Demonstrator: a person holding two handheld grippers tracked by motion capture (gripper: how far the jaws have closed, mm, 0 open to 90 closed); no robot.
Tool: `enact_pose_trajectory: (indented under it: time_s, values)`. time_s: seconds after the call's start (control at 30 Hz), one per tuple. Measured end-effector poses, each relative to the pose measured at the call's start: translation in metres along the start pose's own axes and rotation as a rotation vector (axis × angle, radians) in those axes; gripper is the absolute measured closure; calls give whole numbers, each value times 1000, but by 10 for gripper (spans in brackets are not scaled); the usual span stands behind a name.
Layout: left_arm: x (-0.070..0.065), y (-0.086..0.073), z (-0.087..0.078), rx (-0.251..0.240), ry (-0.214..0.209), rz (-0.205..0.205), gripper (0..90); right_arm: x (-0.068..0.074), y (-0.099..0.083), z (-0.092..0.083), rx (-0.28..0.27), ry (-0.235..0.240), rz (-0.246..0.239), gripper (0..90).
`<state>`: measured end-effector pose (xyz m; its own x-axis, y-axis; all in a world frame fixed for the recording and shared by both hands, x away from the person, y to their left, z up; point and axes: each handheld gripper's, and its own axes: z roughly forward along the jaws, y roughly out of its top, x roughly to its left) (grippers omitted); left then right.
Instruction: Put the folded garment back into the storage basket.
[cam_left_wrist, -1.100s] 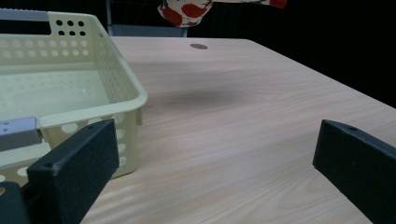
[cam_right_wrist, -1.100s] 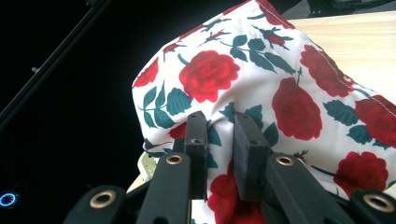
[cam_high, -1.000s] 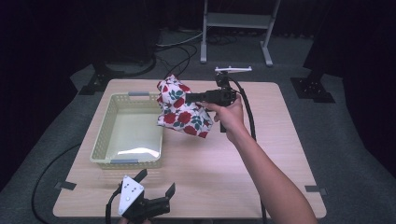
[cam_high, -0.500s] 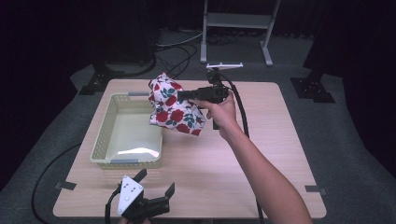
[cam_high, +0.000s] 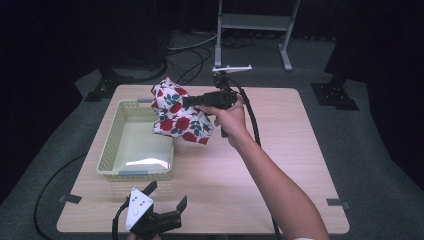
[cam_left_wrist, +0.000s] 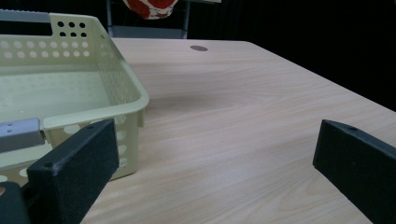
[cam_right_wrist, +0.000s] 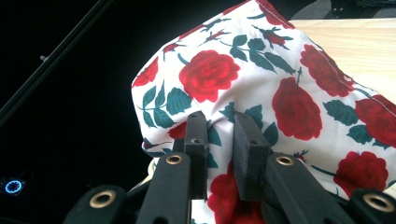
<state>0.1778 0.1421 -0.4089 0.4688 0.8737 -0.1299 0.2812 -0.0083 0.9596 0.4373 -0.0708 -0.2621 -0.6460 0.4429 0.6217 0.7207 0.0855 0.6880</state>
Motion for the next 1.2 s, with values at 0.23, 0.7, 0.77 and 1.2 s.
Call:
enact_pose_trajectory:
  time_s: [0.23,0.7,0.77,1.2]
  values:
    - [0,0,0,-3,-1,-4,0,4,3,7,8,5,-9,773]
    - [1,0,-1,-4,0,-5,0,6,6,16,11,8,-12,772]
    - [1,0,-1,-3,0,-6,0,8,7,19,14,10,-15,772]
    - [2,0,-1,-4,3,-8,0,16,11,36,23,33,-26,772]
